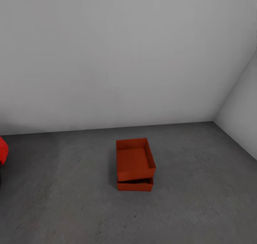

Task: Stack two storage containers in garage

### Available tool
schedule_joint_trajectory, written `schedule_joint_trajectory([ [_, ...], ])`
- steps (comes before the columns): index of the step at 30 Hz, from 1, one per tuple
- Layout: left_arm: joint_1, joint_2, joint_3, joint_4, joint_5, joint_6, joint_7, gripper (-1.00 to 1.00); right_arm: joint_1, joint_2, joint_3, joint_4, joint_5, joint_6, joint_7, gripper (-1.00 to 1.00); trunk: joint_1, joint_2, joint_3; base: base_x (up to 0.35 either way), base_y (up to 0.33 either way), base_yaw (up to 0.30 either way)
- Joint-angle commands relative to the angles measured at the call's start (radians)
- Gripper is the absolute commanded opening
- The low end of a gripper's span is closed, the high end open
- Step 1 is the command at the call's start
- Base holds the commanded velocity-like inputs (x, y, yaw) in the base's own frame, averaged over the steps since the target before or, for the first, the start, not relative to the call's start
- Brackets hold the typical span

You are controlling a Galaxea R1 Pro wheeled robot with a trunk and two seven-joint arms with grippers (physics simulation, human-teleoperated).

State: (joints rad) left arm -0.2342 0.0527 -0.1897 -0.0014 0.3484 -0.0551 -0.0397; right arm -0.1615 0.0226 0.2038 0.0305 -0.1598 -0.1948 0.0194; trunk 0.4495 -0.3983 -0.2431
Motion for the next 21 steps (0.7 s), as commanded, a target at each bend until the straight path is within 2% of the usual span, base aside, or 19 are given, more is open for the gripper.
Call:
schedule_joint_trajectory([
  [1,-0.001,0.0,-0.008,0.001,0.01,-0.004,-0.004,1.0,-0.002,0.0,0.008,0.003,-0.01,-0.006,0.002,1.0,0.001,-0.002,0.0,0.0,0.0,0.0],
  [15,0.0,-0.001,-0.008,0.001,0.01,-0.01,-0.005,1.0,-0.001,0.0,0.008,0.003,-0.01,-0.006,0.002,1.0,0.001,-0.002,0.023,0.0,0.0,0.0],
  [21,0.002,0.002,-0.01,-0.01,-0.001,-0.02,-0.005,1.0,-0.001,-0.001,0.008,0.003,-0.01,-0.006,0.002,1.0,0.001,-0.002,0.033,0.0,0.0,0.0],
])
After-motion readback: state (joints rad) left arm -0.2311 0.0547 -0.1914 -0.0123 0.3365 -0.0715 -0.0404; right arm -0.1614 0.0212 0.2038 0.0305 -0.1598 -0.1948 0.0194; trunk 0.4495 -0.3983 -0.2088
